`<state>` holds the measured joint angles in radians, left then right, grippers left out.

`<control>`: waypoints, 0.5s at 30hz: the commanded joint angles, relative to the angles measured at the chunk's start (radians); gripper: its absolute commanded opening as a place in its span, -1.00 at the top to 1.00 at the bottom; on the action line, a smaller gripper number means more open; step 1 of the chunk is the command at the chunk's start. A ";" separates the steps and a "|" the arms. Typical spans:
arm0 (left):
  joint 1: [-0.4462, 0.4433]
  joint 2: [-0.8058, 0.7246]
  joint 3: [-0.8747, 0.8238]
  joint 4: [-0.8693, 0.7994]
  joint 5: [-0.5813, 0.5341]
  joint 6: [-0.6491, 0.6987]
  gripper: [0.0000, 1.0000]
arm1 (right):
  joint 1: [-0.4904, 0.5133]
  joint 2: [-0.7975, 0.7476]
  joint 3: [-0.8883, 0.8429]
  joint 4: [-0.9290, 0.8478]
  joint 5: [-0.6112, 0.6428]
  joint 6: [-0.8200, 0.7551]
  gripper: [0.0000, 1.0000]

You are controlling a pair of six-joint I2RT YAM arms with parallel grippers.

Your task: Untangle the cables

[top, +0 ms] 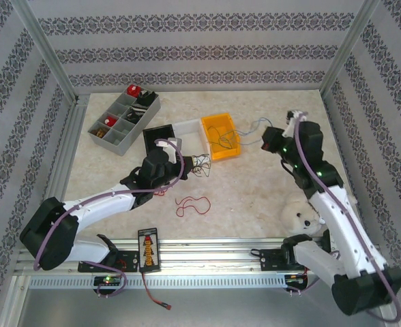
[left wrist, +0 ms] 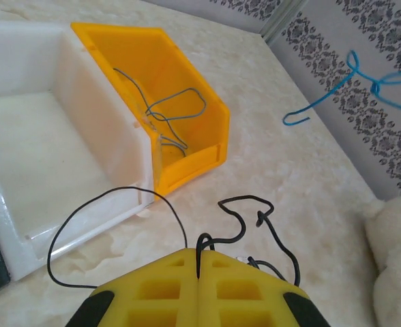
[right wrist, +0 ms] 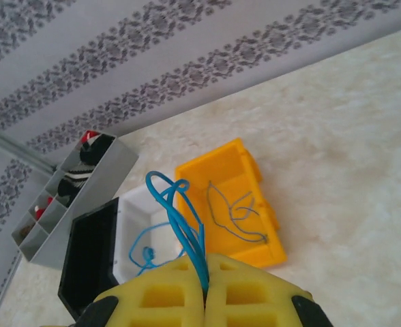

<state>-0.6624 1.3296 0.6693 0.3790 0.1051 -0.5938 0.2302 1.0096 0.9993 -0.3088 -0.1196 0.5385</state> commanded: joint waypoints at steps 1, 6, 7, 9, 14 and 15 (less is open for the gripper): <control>-0.022 0.001 -0.027 0.052 -0.049 -0.077 1.00 | 0.031 0.132 0.072 0.056 0.034 -0.044 0.92; -0.034 -0.024 -0.076 0.018 -0.117 -0.122 1.00 | 0.049 0.332 0.194 0.101 0.028 -0.056 0.93; -0.034 -0.029 -0.081 0.008 -0.128 -0.129 1.00 | 0.051 0.363 0.216 0.104 0.024 -0.061 0.93; -0.036 -0.037 -0.095 -0.001 -0.136 -0.136 1.00 | 0.053 0.426 0.268 0.104 0.025 -0.072 0.92; -0.041 -0.029 -0.097 -0.028 -0.157 -0.144 1.00 | 0.060 0.558 0.346 0.100 0.023 -0.096 0.93; -0.042 -0.027 -0.096 -0.029 -0.157 -0.140 1.00 | 0.063 0.584 0.357 0.099 0.032 -0.098 0.92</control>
<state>-0.6884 1.3155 0.5735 0.3698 -0.0223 -0.7158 0.2760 1.5494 1.3087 -0.2283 -0.1081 0.4725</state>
